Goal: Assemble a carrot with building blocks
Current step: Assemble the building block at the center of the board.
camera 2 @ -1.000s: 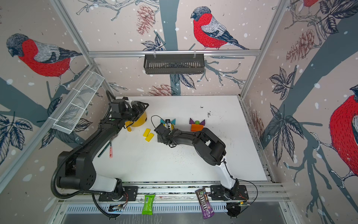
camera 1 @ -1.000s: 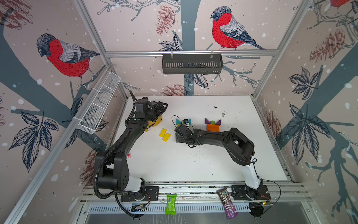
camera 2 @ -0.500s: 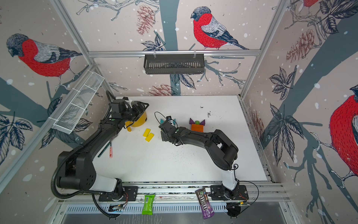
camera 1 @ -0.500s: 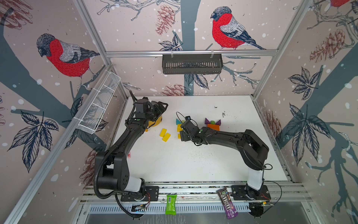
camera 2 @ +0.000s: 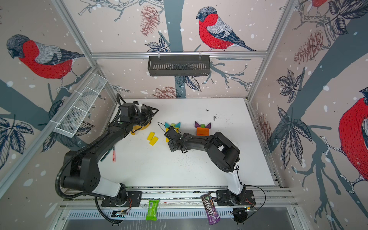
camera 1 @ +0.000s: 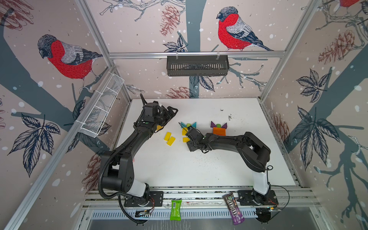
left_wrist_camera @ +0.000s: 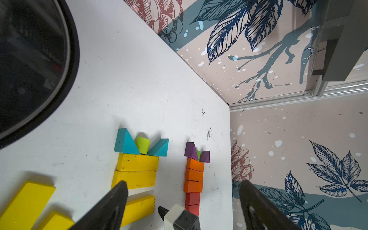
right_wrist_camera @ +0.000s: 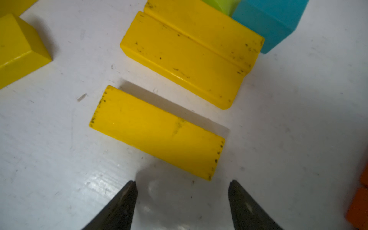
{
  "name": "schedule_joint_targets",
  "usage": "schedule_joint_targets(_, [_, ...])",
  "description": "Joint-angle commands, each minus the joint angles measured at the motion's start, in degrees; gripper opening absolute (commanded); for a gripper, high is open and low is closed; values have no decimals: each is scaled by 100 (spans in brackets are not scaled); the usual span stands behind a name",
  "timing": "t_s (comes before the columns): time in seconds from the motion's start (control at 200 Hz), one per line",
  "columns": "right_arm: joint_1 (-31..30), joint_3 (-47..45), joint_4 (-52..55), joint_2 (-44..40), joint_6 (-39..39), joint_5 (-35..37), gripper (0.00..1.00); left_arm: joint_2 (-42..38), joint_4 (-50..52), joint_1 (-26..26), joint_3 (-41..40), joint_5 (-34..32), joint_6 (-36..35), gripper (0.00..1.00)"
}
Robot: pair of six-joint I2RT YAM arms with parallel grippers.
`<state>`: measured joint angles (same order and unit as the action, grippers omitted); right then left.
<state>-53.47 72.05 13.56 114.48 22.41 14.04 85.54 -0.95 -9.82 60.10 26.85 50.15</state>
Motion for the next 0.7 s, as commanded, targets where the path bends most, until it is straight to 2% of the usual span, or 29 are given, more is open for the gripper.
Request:
schedule_joint_targets(0.0, [-4,87,100,108,-75,217,73,7,-140,-11,38,25,-40,88])
schedule_joint_targets(0.22, [10,208,69,212,-16,283,68,0,-159,-19,30,54,-14,88])
schedule_joint_targets(0.695, [58,463,42,356,117,275,64,-2,-139,-24,29,37,-23,88])
